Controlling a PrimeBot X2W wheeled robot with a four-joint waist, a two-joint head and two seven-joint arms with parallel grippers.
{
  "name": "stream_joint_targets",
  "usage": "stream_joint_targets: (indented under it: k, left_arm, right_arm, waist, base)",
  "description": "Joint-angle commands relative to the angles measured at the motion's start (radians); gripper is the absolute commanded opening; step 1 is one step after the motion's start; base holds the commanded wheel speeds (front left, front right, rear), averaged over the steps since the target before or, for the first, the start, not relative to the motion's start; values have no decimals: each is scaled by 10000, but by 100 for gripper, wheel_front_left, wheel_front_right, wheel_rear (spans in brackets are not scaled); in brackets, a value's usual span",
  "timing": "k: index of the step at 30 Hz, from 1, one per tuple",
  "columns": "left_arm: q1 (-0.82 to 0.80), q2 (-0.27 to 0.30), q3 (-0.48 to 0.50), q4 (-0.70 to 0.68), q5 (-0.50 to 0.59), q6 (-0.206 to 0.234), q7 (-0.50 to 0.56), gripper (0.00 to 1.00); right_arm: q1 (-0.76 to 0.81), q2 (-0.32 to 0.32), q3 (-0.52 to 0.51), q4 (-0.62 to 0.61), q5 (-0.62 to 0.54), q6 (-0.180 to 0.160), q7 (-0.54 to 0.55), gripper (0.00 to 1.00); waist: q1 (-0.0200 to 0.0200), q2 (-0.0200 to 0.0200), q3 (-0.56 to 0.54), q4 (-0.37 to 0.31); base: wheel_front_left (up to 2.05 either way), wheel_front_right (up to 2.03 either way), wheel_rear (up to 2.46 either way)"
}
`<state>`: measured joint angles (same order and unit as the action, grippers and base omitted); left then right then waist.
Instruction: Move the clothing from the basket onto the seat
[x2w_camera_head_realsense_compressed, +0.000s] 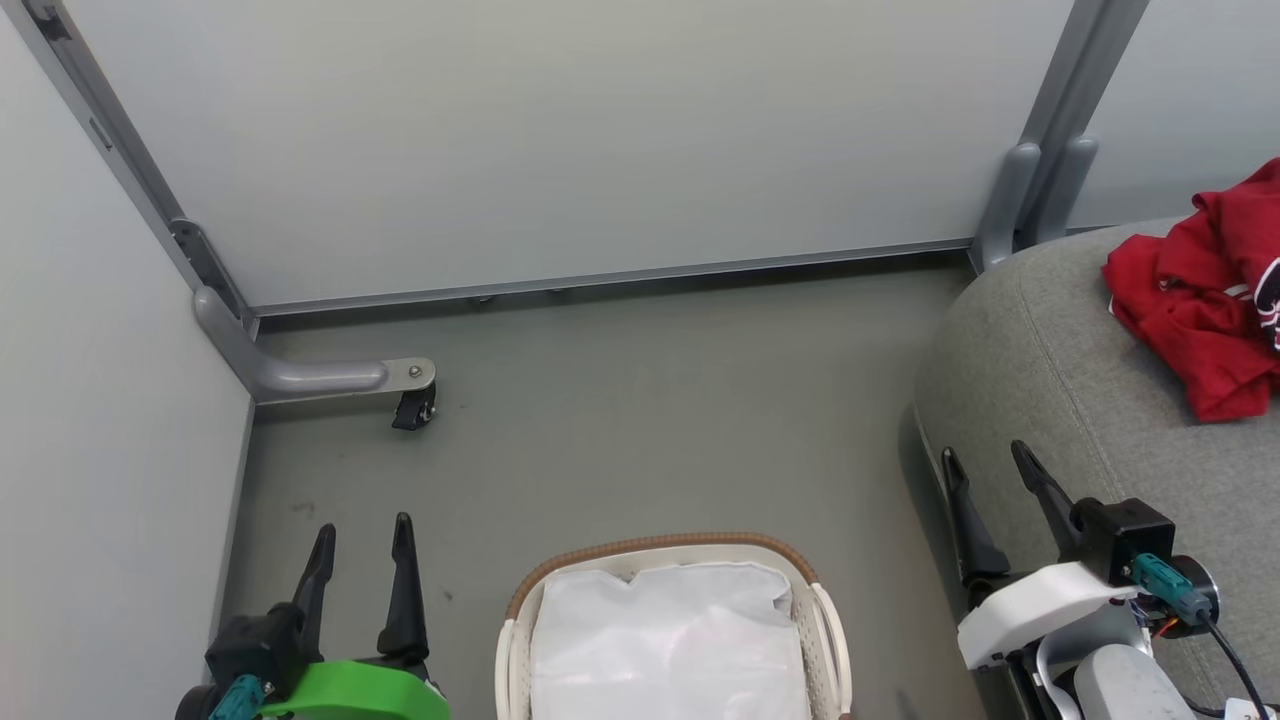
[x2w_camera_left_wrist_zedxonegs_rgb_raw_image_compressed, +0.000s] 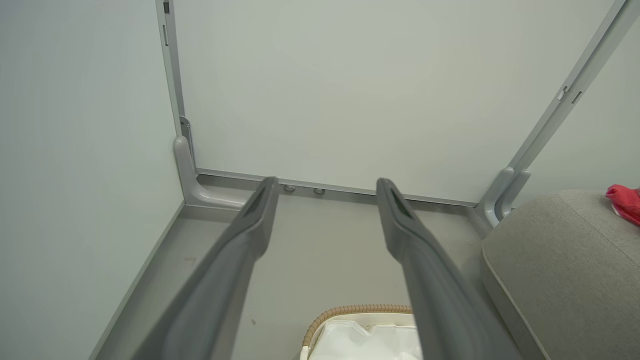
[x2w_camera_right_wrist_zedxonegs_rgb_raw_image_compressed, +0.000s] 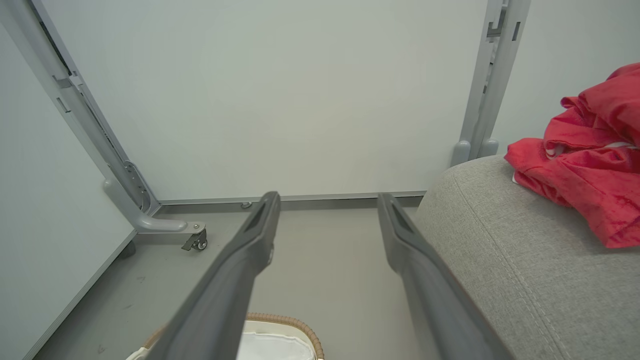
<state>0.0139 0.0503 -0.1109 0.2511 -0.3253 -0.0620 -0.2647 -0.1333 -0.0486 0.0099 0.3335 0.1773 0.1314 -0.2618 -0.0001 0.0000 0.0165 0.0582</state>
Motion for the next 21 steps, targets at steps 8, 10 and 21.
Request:
stream_joint_targets:
  k: [8, 10, 21]
  left_arm:
    - [43, 6, -64, 134, -132, -11, 7, 100]
    - [23, 6, -74, 181, -167, -14, 7, 100]
    - [-49, -5, -47, 484, -799, -36, 177, 0]
  right_arm:
    - [34, -37, -11, 29, 99, -14, -46, 100]
    - [35, -37, -13, 21, 103, -13, -46, 100]
    - [58, 68, -122, 334, 765, 0, 268, 0]
  waist:
    - [1, 0, -70, -11]
    - [1, 0, -75, -3]
    - [1, 0, -79, -11]
  base:
    - [0, 0, 0]
    - [0, 0, 0]
    - [0, 0, 0]
